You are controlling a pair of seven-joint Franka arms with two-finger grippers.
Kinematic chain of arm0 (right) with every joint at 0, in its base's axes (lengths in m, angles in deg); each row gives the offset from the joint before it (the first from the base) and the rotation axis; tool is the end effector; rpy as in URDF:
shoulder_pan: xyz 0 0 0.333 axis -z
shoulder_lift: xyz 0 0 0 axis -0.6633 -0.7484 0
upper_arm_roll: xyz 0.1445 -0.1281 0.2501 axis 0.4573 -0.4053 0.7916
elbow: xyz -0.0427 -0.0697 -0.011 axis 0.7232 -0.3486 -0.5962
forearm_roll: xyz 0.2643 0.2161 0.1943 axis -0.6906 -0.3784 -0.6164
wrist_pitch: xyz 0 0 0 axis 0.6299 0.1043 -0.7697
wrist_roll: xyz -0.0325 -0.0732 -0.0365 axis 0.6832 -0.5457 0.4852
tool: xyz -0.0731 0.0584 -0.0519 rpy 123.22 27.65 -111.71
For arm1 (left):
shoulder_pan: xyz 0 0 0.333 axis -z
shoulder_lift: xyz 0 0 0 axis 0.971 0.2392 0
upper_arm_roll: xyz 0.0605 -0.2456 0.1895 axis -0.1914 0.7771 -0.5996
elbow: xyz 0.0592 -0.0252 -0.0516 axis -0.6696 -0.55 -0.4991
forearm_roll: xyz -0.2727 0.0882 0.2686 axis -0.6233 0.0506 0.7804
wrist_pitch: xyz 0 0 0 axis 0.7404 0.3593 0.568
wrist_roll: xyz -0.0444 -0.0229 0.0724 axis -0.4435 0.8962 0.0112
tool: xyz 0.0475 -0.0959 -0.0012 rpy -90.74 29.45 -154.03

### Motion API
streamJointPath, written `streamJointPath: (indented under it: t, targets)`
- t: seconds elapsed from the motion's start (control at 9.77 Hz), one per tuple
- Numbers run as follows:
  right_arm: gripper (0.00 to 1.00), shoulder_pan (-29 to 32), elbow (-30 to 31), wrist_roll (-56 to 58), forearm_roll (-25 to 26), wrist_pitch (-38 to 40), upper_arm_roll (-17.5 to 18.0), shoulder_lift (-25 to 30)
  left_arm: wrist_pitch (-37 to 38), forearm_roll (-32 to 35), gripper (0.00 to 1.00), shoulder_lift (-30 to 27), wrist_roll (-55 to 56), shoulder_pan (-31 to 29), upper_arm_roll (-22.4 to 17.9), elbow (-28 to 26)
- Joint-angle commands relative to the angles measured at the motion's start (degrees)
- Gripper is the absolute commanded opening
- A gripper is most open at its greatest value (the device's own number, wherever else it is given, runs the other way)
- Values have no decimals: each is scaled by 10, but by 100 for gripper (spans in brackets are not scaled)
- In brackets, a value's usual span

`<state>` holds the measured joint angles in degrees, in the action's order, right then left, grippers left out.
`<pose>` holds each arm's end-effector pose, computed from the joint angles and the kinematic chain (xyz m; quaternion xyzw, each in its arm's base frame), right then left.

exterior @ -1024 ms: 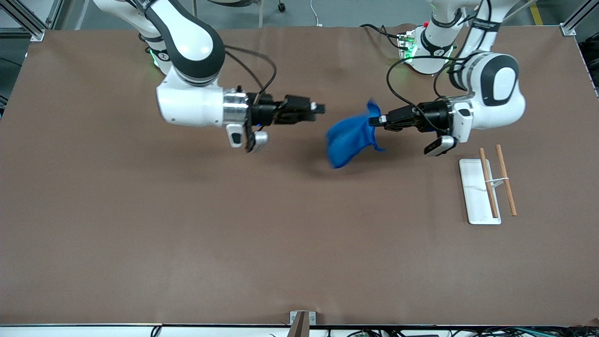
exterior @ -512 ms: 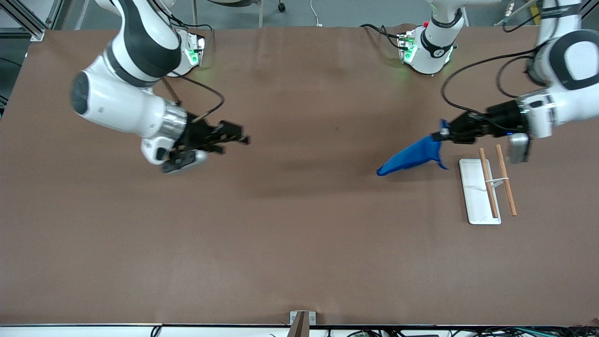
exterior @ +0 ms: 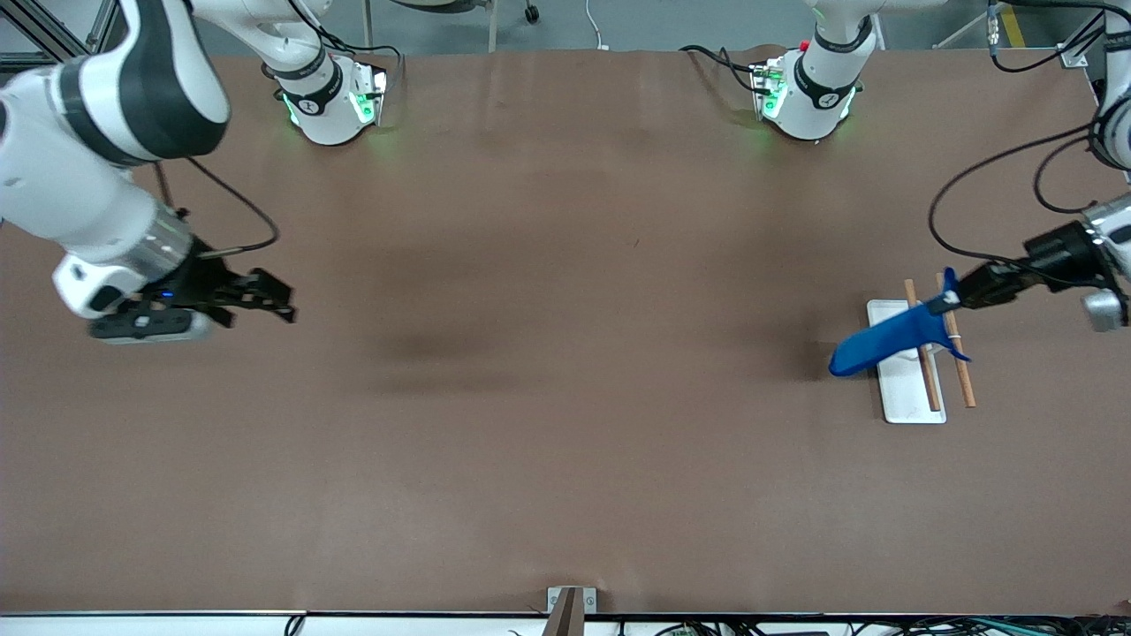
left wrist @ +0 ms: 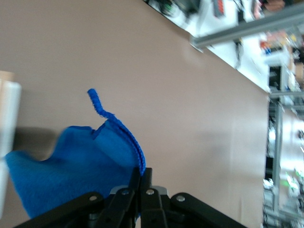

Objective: Right arm passes towel to left arm to hang
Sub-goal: 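Drape the towel over the wooden dowels with the left gripper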

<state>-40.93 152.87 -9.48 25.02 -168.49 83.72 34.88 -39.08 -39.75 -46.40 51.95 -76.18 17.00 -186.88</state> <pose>0.5861 0.0617 0.5208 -0.9977 0.0108 -0.0544 0.0378 0.5494 0.1523 0.4084 0.9169 0.1000 0.0963 0.3742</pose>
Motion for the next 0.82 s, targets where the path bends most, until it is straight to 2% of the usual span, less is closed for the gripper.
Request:
streamJointPath:
  t: [0.0, 0.2, 0.31, 0.51, 0.61, 0.72]
  targets:
    - [100, -3, -36, 1, 42, 73, -42, 30, -19, 10, 0, 38, -11, 2, -77, 11]
    - [100, -2, -97, 2, 43, 165, -78, 31, -19, 0, 0, 85, -37, 0, -123, 37]
    - [100, -2, -104, -6, 43, 188, -95, 35, -18, -7, 4, 110, -38, -7, -137, 57]
    - [100, -1, -182, 4, 40, 237, -112, 31, -19, -15, 5, 147, -25, -25, -169, 76]
    - [100, -1, -195, 3, 39, 270, -112, 30, -16, -18, 23, 177, 7, -25, -183, 91]
    - [100, -3, -190, 4, 41, 280, -112, 30, -13, -12, 96, 181, 4, -18, -183, 99]
